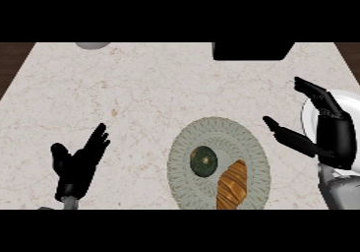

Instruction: Pick the squash from the placemat and place it in the plate

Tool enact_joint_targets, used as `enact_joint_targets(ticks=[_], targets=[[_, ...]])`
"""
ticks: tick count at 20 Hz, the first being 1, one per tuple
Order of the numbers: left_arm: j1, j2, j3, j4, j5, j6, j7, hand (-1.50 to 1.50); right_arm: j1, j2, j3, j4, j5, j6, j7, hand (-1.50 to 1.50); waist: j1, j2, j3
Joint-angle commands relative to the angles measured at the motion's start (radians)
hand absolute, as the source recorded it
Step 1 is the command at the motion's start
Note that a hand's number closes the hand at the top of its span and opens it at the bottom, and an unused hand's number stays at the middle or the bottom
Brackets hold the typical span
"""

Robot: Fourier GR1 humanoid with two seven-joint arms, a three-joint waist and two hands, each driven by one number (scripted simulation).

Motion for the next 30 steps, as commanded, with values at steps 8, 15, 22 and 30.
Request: enact_joint_targets(ticks=[8, 15, 22, 30], targets=[[-0.046, -0.033, 0.037, 0.039, -0.016, -0.026, 0.036, 0.00, 0.087, -0.223, 0.131, -0.168, 0.230, 0.156, 0.295, -1.50, -0.003, -0.003, -0.003], [-0.033, -0.054, 0.038, 0.051, -0.032, -0.019, 0.030, 0.00, 0.029, -0.298, 0.274, -0.387, 0.368, 0.297, 0.664, -1.50, -0.002, -0.005, -0.001], [0.015, -0.048, 0.024, -0.014, -0.069, -0.026, 0.034, 0.00, -0.112, -0.083, 0.475, -0.337, 0.606, 0.344, 0.971, -1.50, 0.014, -0.003, 0.000], [0.060, -0.063, 0.055, -0.060, -0.087, -0.051, 0.050, 0.00, -0.100, 0.056, 0.467, -0.246, 0.712, 0.448, 1.052, -1.50, 0.009, -0.003, 0.001]])
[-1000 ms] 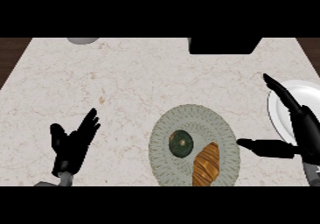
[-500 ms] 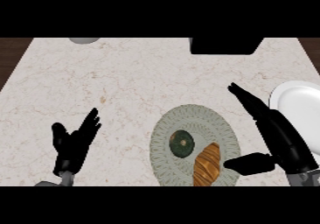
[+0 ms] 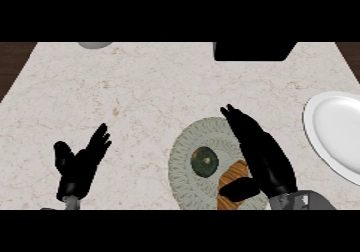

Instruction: Pick the squash from the placemat and place it in the plate

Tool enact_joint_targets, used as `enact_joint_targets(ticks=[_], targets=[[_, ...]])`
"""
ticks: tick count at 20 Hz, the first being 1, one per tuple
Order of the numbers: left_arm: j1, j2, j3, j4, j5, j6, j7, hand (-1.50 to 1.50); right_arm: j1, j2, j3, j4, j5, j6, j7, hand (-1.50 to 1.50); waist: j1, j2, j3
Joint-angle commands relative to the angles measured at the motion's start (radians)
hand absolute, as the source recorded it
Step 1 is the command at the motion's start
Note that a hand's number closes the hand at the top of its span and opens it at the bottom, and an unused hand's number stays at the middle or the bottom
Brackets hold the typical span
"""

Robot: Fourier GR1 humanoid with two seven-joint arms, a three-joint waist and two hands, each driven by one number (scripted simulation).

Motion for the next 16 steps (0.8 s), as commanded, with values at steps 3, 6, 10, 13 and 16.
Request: enact_joint_targets(ticks=[3, 6, 10, 13, 16], targets=[[-0.048, -0.023, 0.036, 0.035, -0.016, -0.024, 0.022, 0.00, -0.006, 0.150, 0.017, 0.162, 0.066, 0.034, -0.015, -1.50, -0.001, 0.002, 0.000], [0.007, -0.030, 0.048, 0.017, -0.043, -0.034, -0.004, 0.00, 0.016, 0.193, 0.003, 0.126, 0.088, 0.091, -0.005, -1.50, -0.001, 0.001, 0.000], [-0.013, -0.053, 0.081, 0.040, -0.060, -0.067, 0.002, 0.00, 0.068, 0.241, -0.016, 0.122, 0.155, 0.108, -0.044, -1.50, -0.003, 0.001, 0.000], [-0.064, -0.073, 0.088, 0.066, -0.074, -0.065, 0.033, 0.00, 0.056, 0.290, -0.007, 0.180, 0.227, 0.081, -0.031, -1.50, -0.004, 0.001, 0.000], [-0.016, -0.054, 0.101, -0.009, -0.058, -0.077, 0.060, 0.00, 0.018, 0.307, -0.013, 0.222, 0.281, 0.117, 0.006, -1.50, -0.002, 0.000, 0.000]])
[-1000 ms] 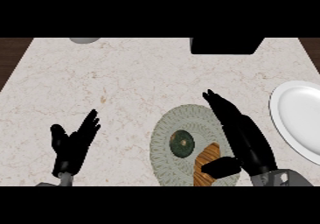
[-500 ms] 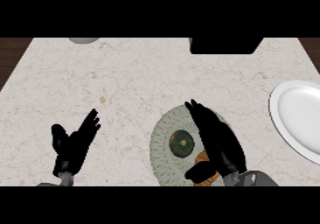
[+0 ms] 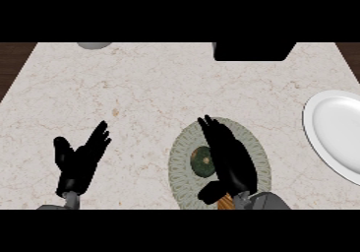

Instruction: Pick the squash from the placemat and place it in the plate

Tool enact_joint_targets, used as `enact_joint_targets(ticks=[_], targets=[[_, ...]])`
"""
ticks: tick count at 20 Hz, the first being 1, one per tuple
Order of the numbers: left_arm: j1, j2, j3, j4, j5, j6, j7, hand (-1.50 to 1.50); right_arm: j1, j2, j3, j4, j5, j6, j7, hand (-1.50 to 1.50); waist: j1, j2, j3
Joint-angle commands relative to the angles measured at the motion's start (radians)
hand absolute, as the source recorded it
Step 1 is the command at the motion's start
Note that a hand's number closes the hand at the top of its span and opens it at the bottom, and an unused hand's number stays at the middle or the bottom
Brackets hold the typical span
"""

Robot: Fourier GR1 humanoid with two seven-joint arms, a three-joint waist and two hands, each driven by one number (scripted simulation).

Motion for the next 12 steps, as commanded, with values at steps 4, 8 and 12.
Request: enact_joint_targets(ticks=[4, 8, 12], targets=[[-0.021, -0.034, 0.028, 0.082, -0.031, -0.047, -0.045, 0.00, 0.044, 0.033, -0.012, 0.031, 0.120, 0.027, -0.007, -1.50, -0.003, 0.000, 0.000], [0.008, -0.045, 0.022, -0.022, -0.072, -0.006, 0.009, 0.00, 0.023, 0.057, -0.080, 0.170, 0.117, 0.002, -0.110, -1.50, 0.001, 0.000, 0.000], [0.062, -0.039, 0.061, -0.034, -0.040, -0.076, -0.004, 0.00, 0.048, 0.085, -0.090, 0.124, 0.146, 0.065, -0.106, -1.50, 0.000, 0.000, 0.000]])
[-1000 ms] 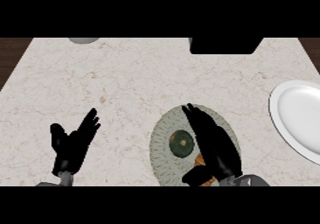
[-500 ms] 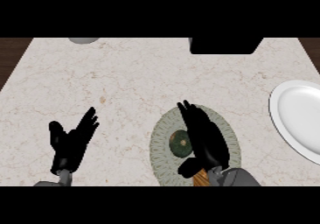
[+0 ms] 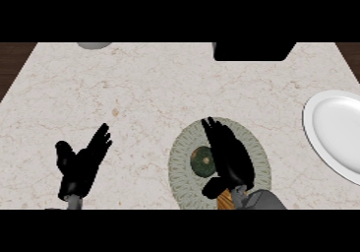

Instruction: Pick the squash from the placemat and place it in the plate

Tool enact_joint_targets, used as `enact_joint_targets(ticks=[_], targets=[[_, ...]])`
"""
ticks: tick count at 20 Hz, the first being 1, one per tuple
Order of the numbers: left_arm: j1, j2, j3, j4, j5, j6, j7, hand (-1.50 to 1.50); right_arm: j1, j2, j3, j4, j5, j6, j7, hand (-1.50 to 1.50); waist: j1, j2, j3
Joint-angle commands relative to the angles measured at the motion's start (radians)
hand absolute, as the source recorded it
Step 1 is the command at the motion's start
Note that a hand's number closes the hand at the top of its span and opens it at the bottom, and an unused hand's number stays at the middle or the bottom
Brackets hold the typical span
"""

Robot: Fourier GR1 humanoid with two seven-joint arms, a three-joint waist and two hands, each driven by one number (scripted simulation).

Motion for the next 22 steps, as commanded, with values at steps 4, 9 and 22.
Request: enact_joint_targets(ticks=[4, 9, 22], targets=[[-0.045, -0.016, 0.047, 0.072, -0.008, -0.036, -0.003, 0.00, -0.032, 0.025, -0.075, 0.148, 0.023, 0.017, -0.107, -1.50, -0.001, 0.001, 0.000], [0.010, -0.039, 0.015, -0.006, -0.041, -0.007, 0.003, 0.00, 0.020, -0.009, 0.011, 0.166, 0.109, -0.004, -0.174, 1.50, 0.000, 0.000, 0.000], [-0.042, -0.014, 0.075, 0.004, -0.021, -0.054, 0.039, 0.00, 0.105, 0.071, 0.014, 0.106, 0.239, -0.178, 0.256, 1.50, -0.010, -0.002, 0.000]])
